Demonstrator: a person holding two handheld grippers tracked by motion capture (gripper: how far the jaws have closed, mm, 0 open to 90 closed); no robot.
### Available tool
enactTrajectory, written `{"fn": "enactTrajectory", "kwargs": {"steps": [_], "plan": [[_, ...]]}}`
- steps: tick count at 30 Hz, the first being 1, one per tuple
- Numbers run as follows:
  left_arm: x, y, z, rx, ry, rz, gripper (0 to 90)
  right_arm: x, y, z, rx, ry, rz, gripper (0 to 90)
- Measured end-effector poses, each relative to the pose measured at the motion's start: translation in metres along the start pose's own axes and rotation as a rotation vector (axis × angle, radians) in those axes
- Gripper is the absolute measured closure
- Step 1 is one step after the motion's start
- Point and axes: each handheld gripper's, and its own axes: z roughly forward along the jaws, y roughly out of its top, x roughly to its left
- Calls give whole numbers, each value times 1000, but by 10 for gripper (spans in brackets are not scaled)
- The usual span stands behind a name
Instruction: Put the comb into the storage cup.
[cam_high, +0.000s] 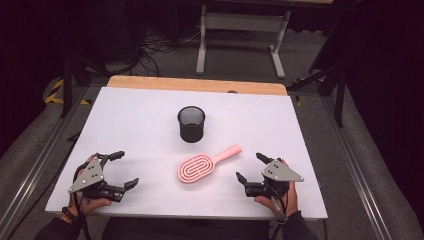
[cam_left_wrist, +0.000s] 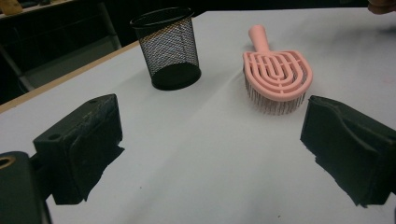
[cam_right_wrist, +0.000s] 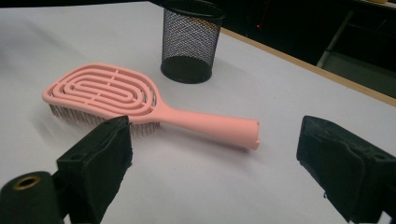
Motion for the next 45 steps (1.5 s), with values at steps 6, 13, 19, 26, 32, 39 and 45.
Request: {"fn": "enactTrajectory", "kwargs": {"steps": [6,13,19,26,32,39,45], "plan": [[0,-4,1,14,-15,-17,71,-3,2,-2,-9,20,14,130],[1,-7,0,30,-20,-28,70,-8,6,4,16,49,43,122],[-4,-11,-3,56,-25,-4,71,-22,13,13,63,61,145,128],[-8,-13,-2,95,-8,28,85,-24,34,28,90,-18,61,383],[-7,-13,-4,90,0,19,85,-27,48,51,121,-27,15,734],[-5,-14,-5,96,13,13,93,-39,46,99,251,-28,31,898],[-4,-15,-5,106,20,8,93,-43,36,121,315,-34,76,898]]}}
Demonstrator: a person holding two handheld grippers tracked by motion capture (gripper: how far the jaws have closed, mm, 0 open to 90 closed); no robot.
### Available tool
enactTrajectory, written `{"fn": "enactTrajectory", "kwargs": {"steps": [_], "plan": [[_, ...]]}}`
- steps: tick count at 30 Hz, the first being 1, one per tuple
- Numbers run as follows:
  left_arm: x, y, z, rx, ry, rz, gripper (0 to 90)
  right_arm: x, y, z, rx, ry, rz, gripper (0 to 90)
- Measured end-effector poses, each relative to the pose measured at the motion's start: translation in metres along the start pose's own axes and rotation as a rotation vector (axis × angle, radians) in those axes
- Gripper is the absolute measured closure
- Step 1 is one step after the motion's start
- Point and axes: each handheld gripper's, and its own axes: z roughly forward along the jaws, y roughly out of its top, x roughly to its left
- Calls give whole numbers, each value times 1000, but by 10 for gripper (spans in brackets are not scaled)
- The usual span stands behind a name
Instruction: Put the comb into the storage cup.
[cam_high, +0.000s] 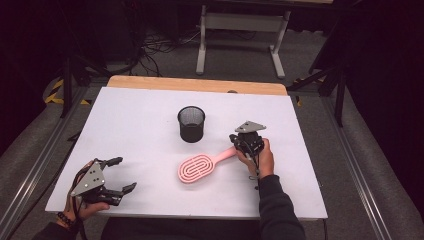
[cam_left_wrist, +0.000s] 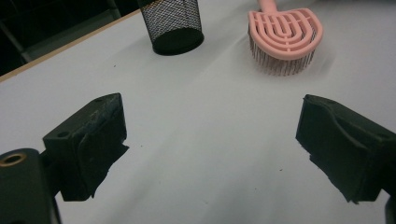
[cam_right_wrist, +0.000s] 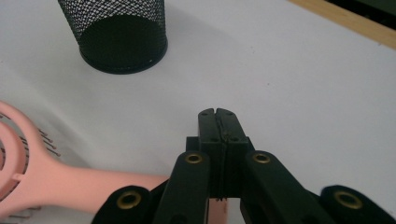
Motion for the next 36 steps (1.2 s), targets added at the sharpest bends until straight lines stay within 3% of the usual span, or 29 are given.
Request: {"fn": "enactTrajectory", "kwargs": {"steps": [4,11,22,36], "plan": [[0,0,1,4,1,5,93,5,-2,10,53,-1,-21,898],[-1,-1,1,16,-2,15,92,7,-9,18,125,27,-11,898],[-1,-1,-1,18,1,20,92,18,-14,11,169,69,-49,898],[0,-1,-1,30,-5,21,92,25,-19,0,192,123,-56,897]]}}
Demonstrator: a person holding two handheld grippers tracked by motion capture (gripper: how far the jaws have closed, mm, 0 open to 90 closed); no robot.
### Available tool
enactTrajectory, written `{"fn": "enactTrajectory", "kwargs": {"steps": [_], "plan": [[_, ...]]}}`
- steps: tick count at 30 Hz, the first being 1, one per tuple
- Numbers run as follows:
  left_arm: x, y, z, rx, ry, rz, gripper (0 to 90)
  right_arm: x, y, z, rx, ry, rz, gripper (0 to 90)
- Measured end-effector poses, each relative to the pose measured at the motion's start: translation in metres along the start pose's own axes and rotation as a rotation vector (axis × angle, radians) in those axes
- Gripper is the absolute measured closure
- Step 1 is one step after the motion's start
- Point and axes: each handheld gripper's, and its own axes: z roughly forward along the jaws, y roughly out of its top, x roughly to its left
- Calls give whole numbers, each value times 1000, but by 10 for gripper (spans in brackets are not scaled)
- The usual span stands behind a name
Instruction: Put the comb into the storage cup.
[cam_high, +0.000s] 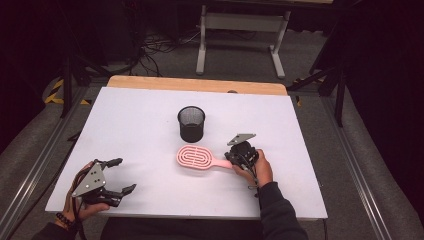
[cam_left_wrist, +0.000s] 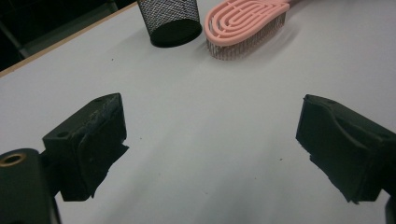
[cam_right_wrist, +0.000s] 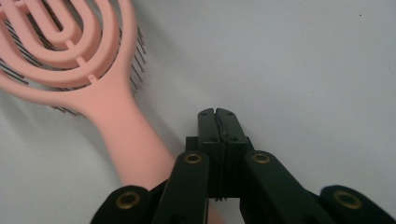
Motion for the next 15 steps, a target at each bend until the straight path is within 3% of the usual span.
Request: {"fn": "enactTrajectory", "kwargs": {"steps": [9,13,15], "plan": [[1,-1,0,5,-7,-5,91,2,0,-3,31,48,-32,885],[1,-1,1,11,-12,-5,90,1,1,-4,27,40,-33,826],[1,-1,2,11,-12,-7,90,-2,2,-9,-2,32,-31,773]]}}
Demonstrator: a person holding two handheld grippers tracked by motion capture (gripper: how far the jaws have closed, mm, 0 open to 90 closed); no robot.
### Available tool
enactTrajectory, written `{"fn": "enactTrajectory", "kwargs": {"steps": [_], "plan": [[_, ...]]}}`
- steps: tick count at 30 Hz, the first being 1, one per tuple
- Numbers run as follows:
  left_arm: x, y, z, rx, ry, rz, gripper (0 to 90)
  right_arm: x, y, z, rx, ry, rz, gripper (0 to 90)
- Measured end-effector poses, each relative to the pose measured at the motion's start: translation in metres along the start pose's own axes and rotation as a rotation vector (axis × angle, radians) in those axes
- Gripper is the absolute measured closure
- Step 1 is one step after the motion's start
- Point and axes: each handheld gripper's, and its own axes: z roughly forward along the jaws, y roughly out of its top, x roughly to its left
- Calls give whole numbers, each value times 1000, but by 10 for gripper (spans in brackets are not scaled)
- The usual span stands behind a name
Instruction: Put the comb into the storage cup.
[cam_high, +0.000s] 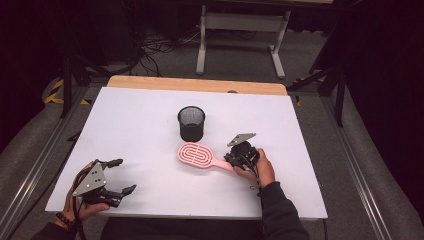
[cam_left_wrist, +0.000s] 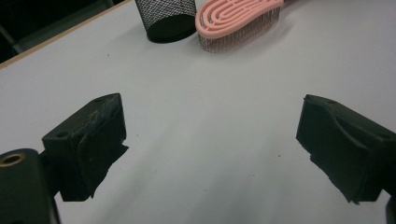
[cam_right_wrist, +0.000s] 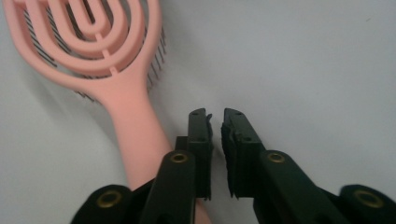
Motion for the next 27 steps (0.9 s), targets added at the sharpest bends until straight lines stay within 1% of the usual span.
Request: {"fn": "enactTrajectory", "kwargs": {"steps": [1,2,3,4,5,6,7,8,10,11,12,13,14,16,17,18,19,21,23,24,25,27], "plan": [[0,0,0,-2,-1,-2,90,-1,1,-4,-24,-1,3,748],[1,0,0,-1,-3,-2,90,-1,2,-7,-38,8,0,721],[1,0,0,2,0,-3,90,0,4,-11,-49,16,-11,685],[1,0,1,3,0,-3,90,1,7,-15,-59,18,-37,640],[1,-1,1,4,-3,-6,90,3,10,-18,-65,32,-58,603],[1,-1,2,4,-3,-10,90,5,13,-20,-60,54,-83,569],[1,-1,2,7,-2,-6,89,7,16,-21,-54,66,-106,549],[1,-1,3,9,-4,-5,89,9,18,-22,-46,70,-115,508],[1,-1,3,12,-6,-6,87,12,22,-19,-14,85,-151,416],[1,-1,4,12,-6,-6,87,14,24,-17,16,90,-180,382],[1,-1,4,12,-6,-6,87,14,24,-17,16,90,-180,382],[0,-1,3,13,2,-6,87,17,27,-12,57,87,-213,296],[0,-1,3,11,3,-6,87,18,28,-11,72,88,-217,285],[0,-1,3,10,1,-7,87,19,31,-7,116,111,-241,254],[0,-1,3,10,1,-7,87,19,31,-7,116,111,-241,254],[0,-1,3,12,1,-8,87,20,33,-5,136,115,-247,242],[0,-1,3,17,0,-4,87,20,37,-1,173,110,-265,183],[-1,-2,4,20,-4,-4,87,21,41,3,204,121,-273,122],[-1,-2,4,21,-5,-7,86,24,45,8,234,142,-289,106],[-1,-2,4,24,-6,-8,86,25,46,10,246,161,-309,96],[-1,-2,4,24,-6,-8,86,26,47,12,257,181,-313,93],[-1,-2,4,27,-8,-8,84,26,47,14,266,190,-318,86]]}}
